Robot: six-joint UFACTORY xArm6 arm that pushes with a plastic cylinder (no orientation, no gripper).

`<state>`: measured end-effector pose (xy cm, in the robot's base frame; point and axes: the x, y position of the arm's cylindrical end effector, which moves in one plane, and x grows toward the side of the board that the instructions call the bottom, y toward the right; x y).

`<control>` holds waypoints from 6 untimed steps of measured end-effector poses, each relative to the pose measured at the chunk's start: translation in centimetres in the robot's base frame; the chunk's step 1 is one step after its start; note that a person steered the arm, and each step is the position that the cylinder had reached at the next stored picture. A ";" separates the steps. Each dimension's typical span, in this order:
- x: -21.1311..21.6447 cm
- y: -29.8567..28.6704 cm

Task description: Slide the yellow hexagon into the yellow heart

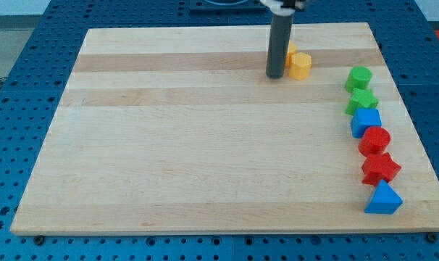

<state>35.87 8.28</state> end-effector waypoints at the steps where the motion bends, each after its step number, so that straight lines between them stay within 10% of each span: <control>1: 6.3 1.2; 6: -2.8 9.1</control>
